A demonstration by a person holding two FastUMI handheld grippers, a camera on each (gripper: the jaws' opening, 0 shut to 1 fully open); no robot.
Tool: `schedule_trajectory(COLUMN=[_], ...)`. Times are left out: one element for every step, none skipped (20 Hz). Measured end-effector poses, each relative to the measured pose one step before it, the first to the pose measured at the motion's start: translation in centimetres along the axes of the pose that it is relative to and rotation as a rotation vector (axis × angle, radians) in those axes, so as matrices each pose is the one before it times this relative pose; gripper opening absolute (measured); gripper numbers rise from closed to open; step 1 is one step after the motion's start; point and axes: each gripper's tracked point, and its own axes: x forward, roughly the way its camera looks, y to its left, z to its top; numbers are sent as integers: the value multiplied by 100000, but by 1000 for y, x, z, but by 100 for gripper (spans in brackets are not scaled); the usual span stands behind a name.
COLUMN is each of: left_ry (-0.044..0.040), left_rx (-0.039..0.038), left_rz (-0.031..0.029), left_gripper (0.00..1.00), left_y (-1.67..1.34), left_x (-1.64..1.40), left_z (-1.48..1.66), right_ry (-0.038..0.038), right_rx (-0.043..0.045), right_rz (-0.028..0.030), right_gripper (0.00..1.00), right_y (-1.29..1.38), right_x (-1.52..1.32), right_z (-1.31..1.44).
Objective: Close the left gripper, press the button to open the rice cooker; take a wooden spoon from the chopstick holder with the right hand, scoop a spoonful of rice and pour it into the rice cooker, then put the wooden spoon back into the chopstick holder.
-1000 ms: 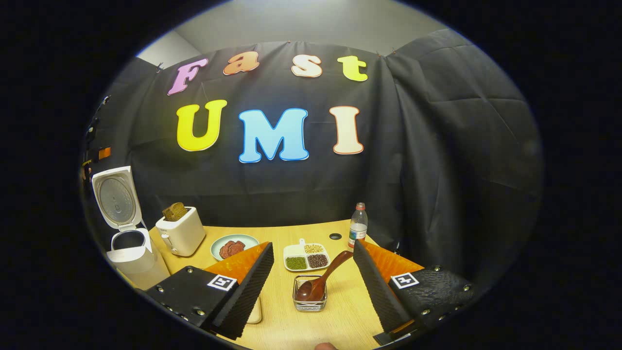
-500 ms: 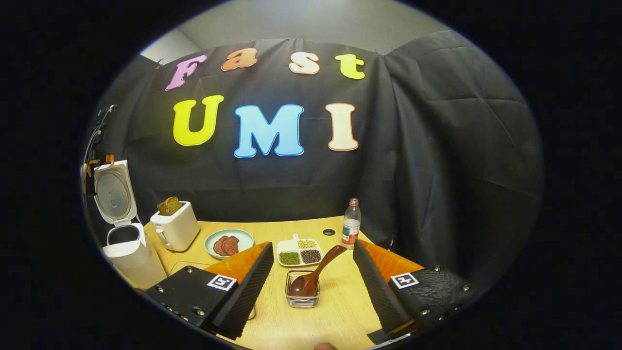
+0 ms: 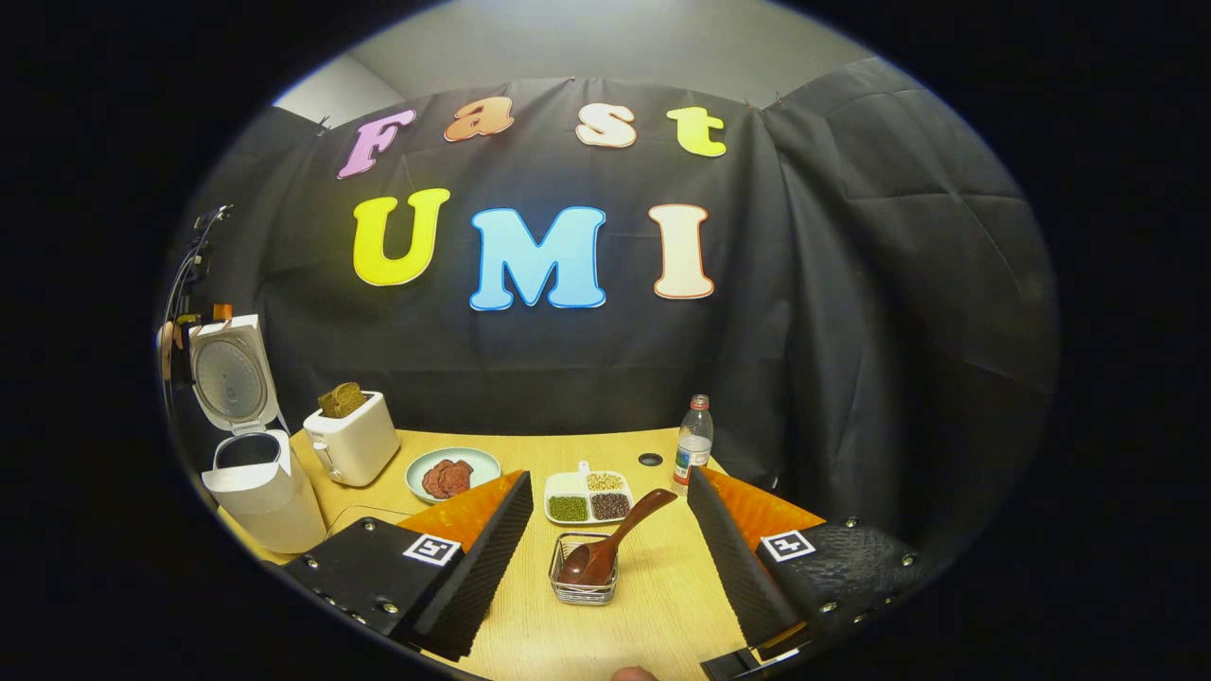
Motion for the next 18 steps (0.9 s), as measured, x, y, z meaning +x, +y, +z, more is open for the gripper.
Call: schedule_trajectory(left_ry=[77, -3, 53, 144, 172, 424, 382, 620, 581, 794, 788, 779, 690, 817, 663, 950, 834, 820], left_rx=[-128, 365, 404, 458, 154, 262, 345, 452, 442, 663, 556, 251, -227, -486, -695, -591, -217, -233], left_rz=[133, 17, 35, -34, 18, -105, -133, -242, -238, -347, -398, -393, -140, -247, -405, -389, -406, -429], left_gripper=[99, 99, 99, 99, 99, 99, 99, 95, 96, 96, 96, 96, 95, 94, 98, 100, 98, 98], left_y=[-274, -347, -177, -160, -433, -397, -402, -333, -318, -297, -294, -257, -223, -96, -367, -114, -253, -276], left_x=[-637, -567, -713, -623, -664, -708, -529, -701, -688, -571, -650, -512, -558, -507, -452, -125, -288, -483], left_z=[-185, -292, -375, -373, -394, -367, -596, -480, -538, -620, -562, -601, -582, -614, -755, -288, -469, -712], right_ry=[-70, -80, -79, 7, 63, 200, 65, -29, -114, 21, 86, -54, -56, 78, 155, 105, 90, 116], right_rx=[-107, -16, -8, -40, -16, -27, -60, -140, -167, -126, -126, -276, -421, -555, -525, -493, -442, -428], right_rz=[896, 739, 761, 763, 884, 947, 751, 752, 678, 823, 981, 1014, 726, 764, 696, 753, 481, 367], right_gripper=[100, 100, 100, 100, 100, 100, 100, 100, 100, 100, 100, 100, 100, 100, 100, 100, 100, 100], right_y=[-131, -41, -124, -79, -85, -6, -51, -28, -36, 90, 149, 212, 43, 151, 123, 133, 39, 11], right_x=[87, 121, 139, 82, 89, 67, 172, 29, 49, 71, 69, -2, 7, -2, -79, -58, -49, -149], right_z=[81, 80, 6, 46, -47, -13, 26, 20, 31, 19, -35, 38, -28, -8, -143, -65, -72, -61])
